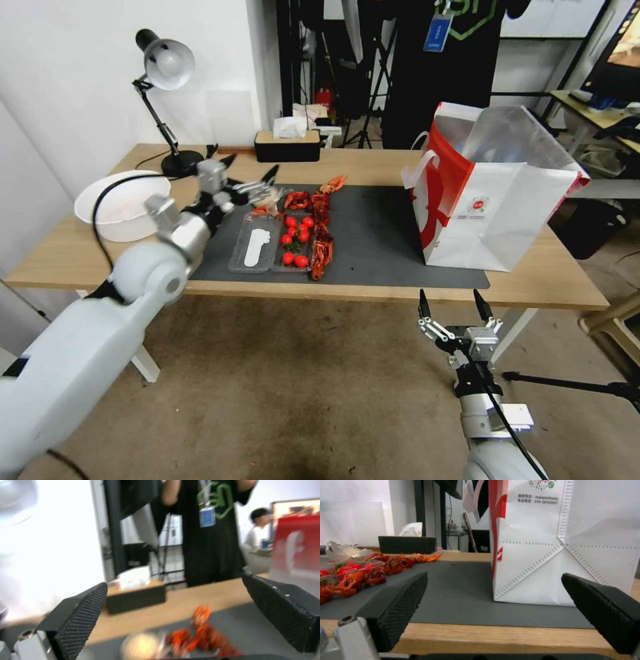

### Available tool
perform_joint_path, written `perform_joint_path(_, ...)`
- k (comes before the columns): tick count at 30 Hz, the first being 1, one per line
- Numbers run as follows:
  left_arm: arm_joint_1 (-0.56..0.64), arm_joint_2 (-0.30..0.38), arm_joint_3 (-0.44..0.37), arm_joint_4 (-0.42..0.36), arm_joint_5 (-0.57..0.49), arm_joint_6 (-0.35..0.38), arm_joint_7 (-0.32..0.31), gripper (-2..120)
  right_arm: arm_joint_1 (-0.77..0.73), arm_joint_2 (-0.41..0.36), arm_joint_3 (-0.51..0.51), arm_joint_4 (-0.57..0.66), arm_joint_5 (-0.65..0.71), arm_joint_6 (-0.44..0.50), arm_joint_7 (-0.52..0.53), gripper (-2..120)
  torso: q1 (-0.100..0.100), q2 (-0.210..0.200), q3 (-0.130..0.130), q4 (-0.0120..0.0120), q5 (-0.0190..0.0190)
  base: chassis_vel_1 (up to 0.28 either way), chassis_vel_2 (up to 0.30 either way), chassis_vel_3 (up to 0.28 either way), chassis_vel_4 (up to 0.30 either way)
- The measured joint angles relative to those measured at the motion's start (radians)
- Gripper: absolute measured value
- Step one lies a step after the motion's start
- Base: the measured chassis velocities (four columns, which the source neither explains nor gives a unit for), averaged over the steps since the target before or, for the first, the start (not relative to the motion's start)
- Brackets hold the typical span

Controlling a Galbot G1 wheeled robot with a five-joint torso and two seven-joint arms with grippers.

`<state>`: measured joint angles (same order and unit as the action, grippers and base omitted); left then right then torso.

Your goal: Pick up the trash from the table and place it into the takeout bag.

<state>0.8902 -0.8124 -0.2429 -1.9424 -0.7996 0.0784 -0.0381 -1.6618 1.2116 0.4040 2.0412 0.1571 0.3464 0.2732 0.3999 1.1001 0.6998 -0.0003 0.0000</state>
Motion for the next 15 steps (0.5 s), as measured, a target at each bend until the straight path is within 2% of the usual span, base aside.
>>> perform_joint_path(1,0.0,0.0,0.0,0.0,0.0,0.0,0.0,100,0.0,0.0,0.0,0.0,0.0,0.0,0.0,100,0.0,0.0,0.0,0.0,0.0,0.0,0.0,0.0,0.0)
perform_joint_path(4,0.21,-0.048,-0.148,-0.052,0.08,-0.009,-0.015,100,0.006,-0.002,-0.004,-0.007,0.0,0.002,0.0,100,0.0,0.0,0.0,0.0005,-0.0003,0.0,0.0,0.0,0.0)
perform_joint_path(5,0.21,-0.048,-0.148,-0.052,0.08,-0.009,-0.015,100,0.006,-0.002,-0.004,-0.007,0.0,0.002,0.0,100,0.0,0.0,0.0,0.0005,-0.0003,0.0,0.0,0.0,0.0)
perform_joint_path(7,0.328,-0.113,-0.25,-0.082,0.151,-0.025,-0.026,100,0.007,-0.002,-0.008,-0.012,0.0,0.005,-0.001,100,0.0,0.0,0.0,0.0002,0.0001,0.0,0.0,0.0,0.0)
perform_joint_path(8,0.356,-0.131,-0.276,-0.085,0.174,-0.036,-0.03,100,0.007,-0.001,-0.008,-0.014,0.0,0.007,-0.001,100,0.0,0.0,0.0,0.0004,0.0001,0.0,0.0,0.0,0.0)
perform_joint_path(15,0.461,-0.189,-0.359,-0.094,0.243,-0.062,-0.062,100,0.008,0.0,-0.012,-0.021,-0.002,0.014,-0.001,100,0.0,0.0,0.0,0.0,0.0,0.0,0.0,0.0,0.0)
